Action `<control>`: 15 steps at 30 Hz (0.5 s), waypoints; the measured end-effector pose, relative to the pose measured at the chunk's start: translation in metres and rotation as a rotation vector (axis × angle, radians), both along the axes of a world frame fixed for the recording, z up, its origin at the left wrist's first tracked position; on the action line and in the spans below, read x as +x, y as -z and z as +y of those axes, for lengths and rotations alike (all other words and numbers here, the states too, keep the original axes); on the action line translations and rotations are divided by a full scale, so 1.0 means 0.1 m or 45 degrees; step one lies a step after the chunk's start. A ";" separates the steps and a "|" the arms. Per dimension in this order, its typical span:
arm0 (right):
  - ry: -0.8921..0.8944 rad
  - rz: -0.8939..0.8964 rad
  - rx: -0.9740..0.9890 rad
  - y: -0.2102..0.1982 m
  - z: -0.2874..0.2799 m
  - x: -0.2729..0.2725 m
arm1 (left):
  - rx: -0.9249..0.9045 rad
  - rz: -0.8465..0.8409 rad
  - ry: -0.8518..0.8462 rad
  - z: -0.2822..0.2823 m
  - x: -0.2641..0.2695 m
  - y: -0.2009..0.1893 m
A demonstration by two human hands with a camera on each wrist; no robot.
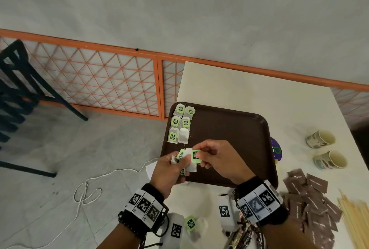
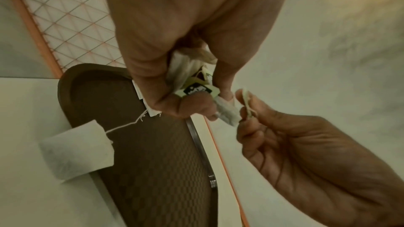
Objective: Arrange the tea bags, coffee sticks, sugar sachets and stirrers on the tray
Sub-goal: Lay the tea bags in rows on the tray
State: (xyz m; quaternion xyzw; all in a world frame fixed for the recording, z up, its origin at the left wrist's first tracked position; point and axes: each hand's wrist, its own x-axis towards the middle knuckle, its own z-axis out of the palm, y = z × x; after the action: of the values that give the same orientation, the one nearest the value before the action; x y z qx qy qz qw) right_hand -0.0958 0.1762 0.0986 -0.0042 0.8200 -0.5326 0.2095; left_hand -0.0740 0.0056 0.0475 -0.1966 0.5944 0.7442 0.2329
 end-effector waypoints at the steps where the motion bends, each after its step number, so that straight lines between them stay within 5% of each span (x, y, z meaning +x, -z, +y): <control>1: 0.009 -0.012 0.009 0.04 -0.04 -0.02 | 0.026 -0.012 -0.002 -0.01 -0.02 -0.01; 10: 0.206 -0.324 -0.077 0.35 -0.27 -0.05 | 0.188 -0.105 0.025 -0.24 -0.11 0.11; 15: 0.367 -0.478 -0.157 0.59 -0.39 -0.17 | 0.046 -0.227 -0.128 -0.43 -0.11 0.28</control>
State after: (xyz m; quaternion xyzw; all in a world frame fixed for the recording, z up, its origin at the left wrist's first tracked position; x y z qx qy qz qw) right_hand -0.1124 0.1368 0.0393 0.1991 0.7249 -0.5974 0.2792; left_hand -0.0847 -0.0373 0.0193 -0.2873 0.5473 0.7450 0.2508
